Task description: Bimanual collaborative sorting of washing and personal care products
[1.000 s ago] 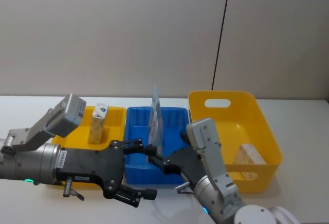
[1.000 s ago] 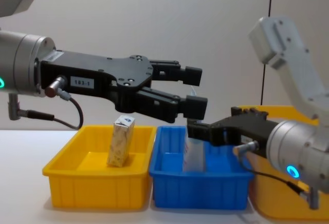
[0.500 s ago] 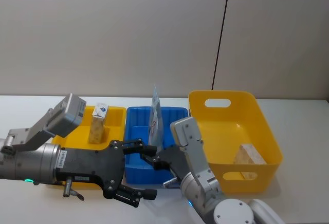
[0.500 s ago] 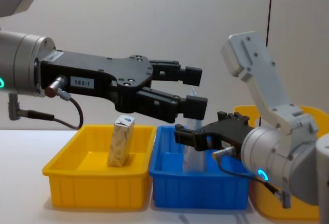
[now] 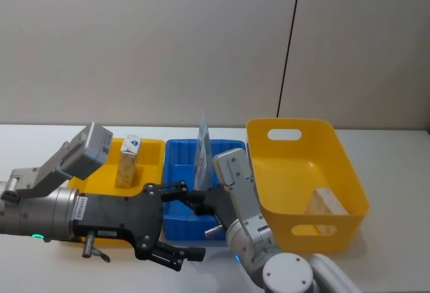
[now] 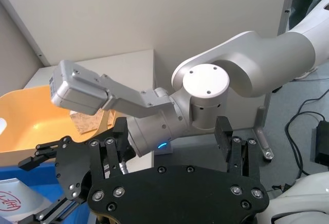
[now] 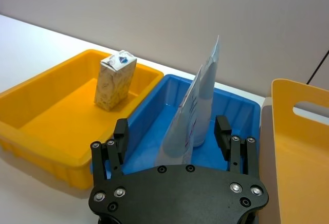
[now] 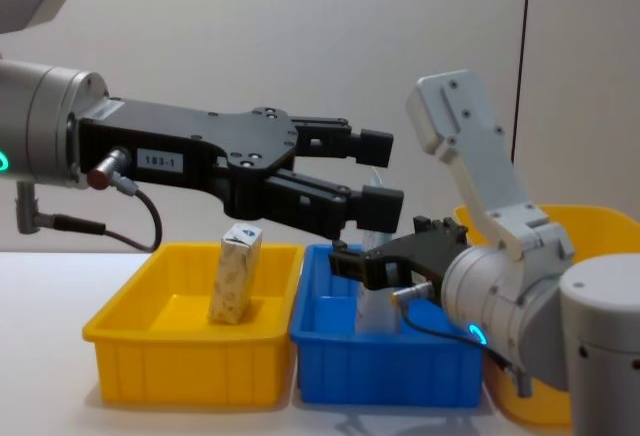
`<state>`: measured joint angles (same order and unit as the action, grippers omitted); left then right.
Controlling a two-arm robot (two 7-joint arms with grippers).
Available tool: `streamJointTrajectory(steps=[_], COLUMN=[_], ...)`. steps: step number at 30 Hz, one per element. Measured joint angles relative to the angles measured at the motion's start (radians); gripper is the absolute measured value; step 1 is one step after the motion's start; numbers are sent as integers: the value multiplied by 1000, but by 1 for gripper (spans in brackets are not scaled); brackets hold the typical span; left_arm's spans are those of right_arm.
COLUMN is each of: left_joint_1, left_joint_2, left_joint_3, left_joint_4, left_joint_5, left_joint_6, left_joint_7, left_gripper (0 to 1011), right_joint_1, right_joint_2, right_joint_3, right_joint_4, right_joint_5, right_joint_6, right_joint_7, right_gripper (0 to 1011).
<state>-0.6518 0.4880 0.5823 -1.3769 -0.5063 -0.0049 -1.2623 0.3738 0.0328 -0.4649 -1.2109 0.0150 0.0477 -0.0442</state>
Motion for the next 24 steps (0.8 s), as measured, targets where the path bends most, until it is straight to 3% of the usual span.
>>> streamJointTrajectory(steps=[18,22,24], left_joint_1=[0,0,0], left_joint_2=[0,0,0], left_joint_3=[0,0,0], left_joint_4=[0,0,0], left_joint_5=[0,0,0], left_joint_6=[0,0,0], left_joint_7=[0,0,0], left_gripper=[1001,1002,1001], right_joint_1=[53,62,66], right_joint_2=[-44,-50,-54], right_joint_3=[24,30,32], right_joint_4=[101,117,124], right_joint_5=[-23,-27,-28], right_joint_6=[-33,-41,-44], right_joint_7=[-37,-43,-46], right_gripper=[1004,946,869])
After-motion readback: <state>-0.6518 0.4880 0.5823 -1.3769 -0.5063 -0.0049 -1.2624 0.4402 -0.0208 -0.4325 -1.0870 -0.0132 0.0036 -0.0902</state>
